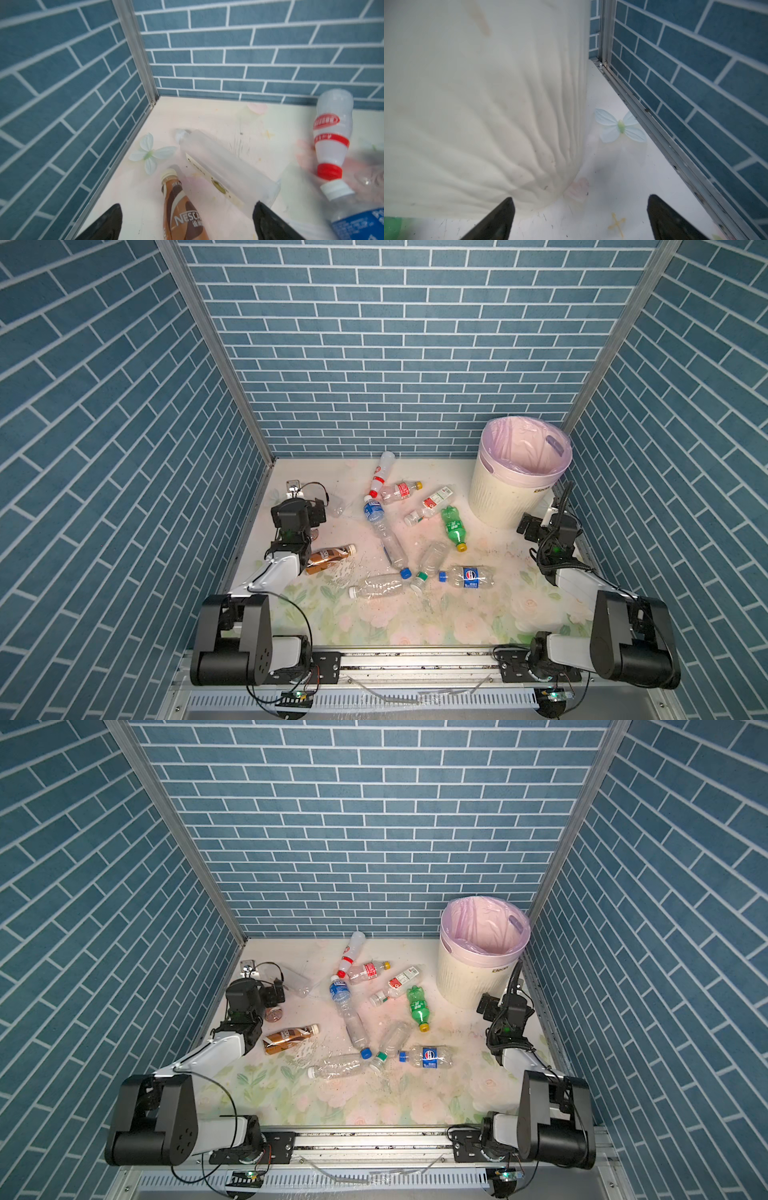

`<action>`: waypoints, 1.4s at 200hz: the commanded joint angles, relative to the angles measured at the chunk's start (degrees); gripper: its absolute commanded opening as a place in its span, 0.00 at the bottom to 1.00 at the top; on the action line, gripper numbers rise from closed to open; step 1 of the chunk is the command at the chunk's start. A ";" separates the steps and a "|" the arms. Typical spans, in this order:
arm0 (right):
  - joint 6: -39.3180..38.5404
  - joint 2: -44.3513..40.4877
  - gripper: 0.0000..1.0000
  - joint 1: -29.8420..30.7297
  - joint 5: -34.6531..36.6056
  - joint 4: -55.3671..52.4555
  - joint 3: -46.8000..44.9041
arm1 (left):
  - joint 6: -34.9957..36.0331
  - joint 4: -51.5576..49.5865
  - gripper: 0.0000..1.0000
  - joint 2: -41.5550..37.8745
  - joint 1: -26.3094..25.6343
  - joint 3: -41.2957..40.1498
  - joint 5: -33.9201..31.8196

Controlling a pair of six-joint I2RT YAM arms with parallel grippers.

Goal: Throw the plastic bottles in the bin
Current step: Pick up the plastic bottle from the center of the table.

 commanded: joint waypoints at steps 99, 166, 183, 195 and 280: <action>20.20 -13.92 0.99 1.73 -15.36 -18.02 -1.43 | -28.24 -21.73 0.99 -5.36 -13.87 6.73 12.85; 14.63 -9.65 0.99 22.53 -2.31 -25.44 2.18 | -25.60 -19.01 0.99 10.72 -32.88 17.53 17.12; 13.41 -4.65 0.99 27.39 1.02 -25.19 5.18 | -25.38 -20.03 0.99 12.66 -35.18 20.10 18.47; 12.32 -0.74 0.98 29.93 2.61 -24.57 7.55 | -26.31 -19.59 0.99 13.09 -35.64 20.23 19.56; 8.65 22.02 0.92 32.70 1.76 -25.95 25.92 | -28.18 -19.71 0.99 10.97 -35.68 18.66 20.52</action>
